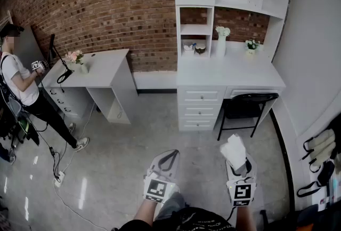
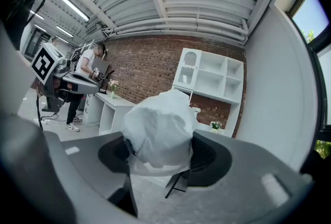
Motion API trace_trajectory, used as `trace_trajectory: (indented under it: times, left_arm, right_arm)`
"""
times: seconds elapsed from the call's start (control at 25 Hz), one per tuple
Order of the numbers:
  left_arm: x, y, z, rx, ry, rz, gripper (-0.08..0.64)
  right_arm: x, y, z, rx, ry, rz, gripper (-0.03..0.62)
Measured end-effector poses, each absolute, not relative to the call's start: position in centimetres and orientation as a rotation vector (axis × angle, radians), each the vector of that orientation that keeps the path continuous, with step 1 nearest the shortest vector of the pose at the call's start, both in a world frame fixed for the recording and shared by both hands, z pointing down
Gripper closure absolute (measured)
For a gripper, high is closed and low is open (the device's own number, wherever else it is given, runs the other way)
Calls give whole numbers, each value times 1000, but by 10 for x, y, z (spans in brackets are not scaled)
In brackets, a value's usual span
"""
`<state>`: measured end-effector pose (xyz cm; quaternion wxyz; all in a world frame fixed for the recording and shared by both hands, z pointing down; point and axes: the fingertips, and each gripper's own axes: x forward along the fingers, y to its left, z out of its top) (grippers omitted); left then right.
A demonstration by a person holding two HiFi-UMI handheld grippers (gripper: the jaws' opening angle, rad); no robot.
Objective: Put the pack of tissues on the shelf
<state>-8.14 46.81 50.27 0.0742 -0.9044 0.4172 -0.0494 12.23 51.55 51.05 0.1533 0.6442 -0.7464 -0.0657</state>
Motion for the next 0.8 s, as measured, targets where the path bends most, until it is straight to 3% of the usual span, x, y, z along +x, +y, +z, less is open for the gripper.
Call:
trace_trajectory:
  times: [0.8]
  left_arm:
    - [-77,435,515,-2773,1251,-124,549]
  right_arm:
    - [122,488,523,1876,-2150,-128,327]
